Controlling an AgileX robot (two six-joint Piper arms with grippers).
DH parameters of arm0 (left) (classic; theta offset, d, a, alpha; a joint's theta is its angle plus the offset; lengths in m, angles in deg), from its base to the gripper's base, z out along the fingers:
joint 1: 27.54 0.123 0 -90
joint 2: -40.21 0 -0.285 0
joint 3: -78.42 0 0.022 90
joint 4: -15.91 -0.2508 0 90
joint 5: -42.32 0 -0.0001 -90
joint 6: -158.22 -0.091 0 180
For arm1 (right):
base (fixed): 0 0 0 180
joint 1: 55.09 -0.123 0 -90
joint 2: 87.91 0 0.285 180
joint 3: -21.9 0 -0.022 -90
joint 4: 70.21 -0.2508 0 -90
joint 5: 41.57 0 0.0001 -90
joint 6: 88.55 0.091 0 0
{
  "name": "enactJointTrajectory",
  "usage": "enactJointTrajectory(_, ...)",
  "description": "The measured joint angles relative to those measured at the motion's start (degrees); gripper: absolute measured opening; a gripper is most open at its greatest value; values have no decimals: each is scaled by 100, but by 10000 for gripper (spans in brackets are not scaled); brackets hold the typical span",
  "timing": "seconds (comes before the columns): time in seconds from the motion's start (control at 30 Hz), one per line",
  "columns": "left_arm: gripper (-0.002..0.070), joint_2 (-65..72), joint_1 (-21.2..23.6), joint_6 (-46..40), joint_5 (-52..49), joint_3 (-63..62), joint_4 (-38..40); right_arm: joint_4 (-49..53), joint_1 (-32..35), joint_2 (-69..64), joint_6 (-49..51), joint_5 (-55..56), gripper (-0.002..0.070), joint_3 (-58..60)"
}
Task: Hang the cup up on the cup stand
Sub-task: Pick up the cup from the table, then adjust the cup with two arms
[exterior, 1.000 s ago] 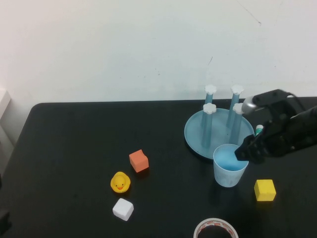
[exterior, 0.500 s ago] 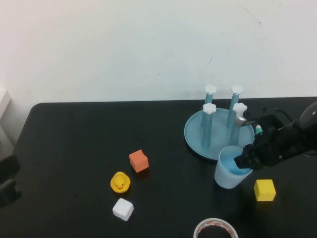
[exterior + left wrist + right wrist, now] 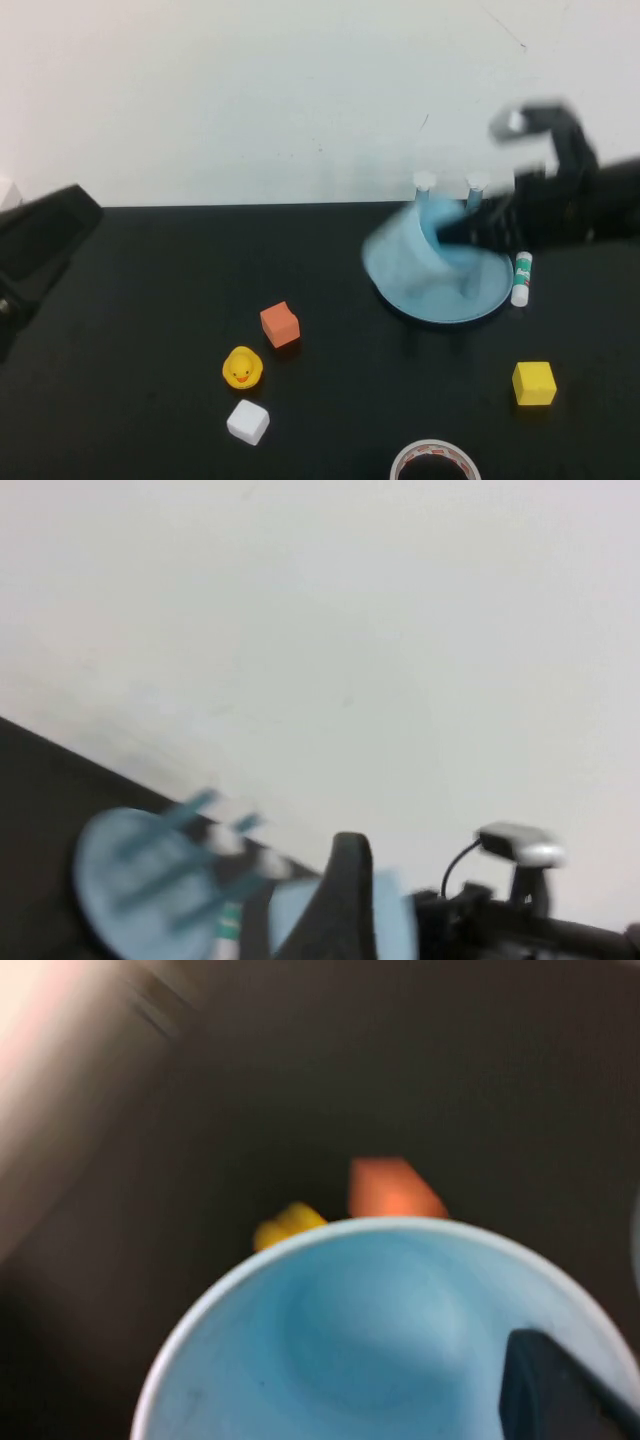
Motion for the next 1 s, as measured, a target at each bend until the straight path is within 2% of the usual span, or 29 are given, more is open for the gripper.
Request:
enactJointTrajectory(0.17,648,21,0,925,-388,0,197,-1795,-507,1045,-1737,-390,28,0)
enactJointTrajectory(0.3,648,124,0,1760,-896,0,222,-2907,-1101,1332,-2900,-466,28,0)
enactJointTrajectory(0.47,648,201,0,2255,-1375,0,222,-3114,-1955,1329,-3484,-199,28,-3)
enactJointTrajectory(0.63,648,225,0,2511,-1428,0,222,-3164,-2465,1329,-3956,165,28,-3)
enactJointTrajectory(1.0,648,224,0,3173,-1467,-26,266,-3173,-2680,1317,-4438,471,28,-283)
